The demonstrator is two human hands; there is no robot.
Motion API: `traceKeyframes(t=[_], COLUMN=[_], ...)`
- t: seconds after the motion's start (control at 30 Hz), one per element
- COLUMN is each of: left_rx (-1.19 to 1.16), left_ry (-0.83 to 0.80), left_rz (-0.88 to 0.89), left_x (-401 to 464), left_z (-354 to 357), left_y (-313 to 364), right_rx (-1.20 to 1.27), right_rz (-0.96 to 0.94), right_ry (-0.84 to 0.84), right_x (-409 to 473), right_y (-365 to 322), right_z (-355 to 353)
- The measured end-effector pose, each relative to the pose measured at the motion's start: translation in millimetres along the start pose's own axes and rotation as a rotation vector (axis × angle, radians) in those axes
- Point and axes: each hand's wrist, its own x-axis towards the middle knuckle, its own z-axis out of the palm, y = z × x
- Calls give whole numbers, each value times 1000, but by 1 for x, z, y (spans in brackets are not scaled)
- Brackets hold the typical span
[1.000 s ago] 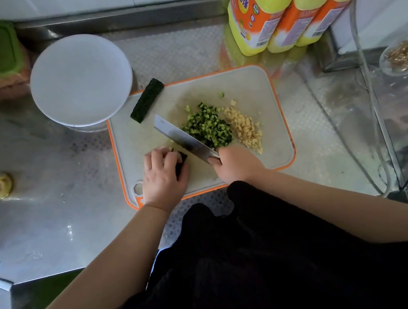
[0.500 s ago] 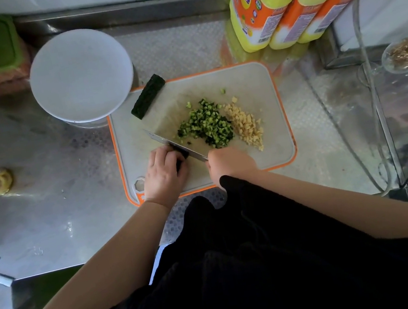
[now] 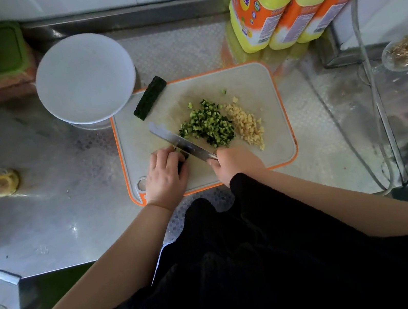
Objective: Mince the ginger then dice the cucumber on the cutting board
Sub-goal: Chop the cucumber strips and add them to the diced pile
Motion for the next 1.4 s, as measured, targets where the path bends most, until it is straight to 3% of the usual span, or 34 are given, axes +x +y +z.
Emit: traceKeyframes(t=[0.43, 0.7, 1.03, 1.4], left_rx=[-57, -24, -56, -94], left_ry=[11, 7, -21, 5], left_rz=[-45, -22, -138, -119], left_x=[-2, -6, -5, -8], left_z=[6, 3, -4, 0], left_y=[-3, -3, 3, -1], right_rx=[-117, 130, -52, -51], right_rz=[-39, 93, -64, -32], right_ry=[-97, -91, -62, -112], right_x=[4, 14, -9, 3], right_y=[-14, 0, -13, -15], right_z=[2, 2, -6, 11])
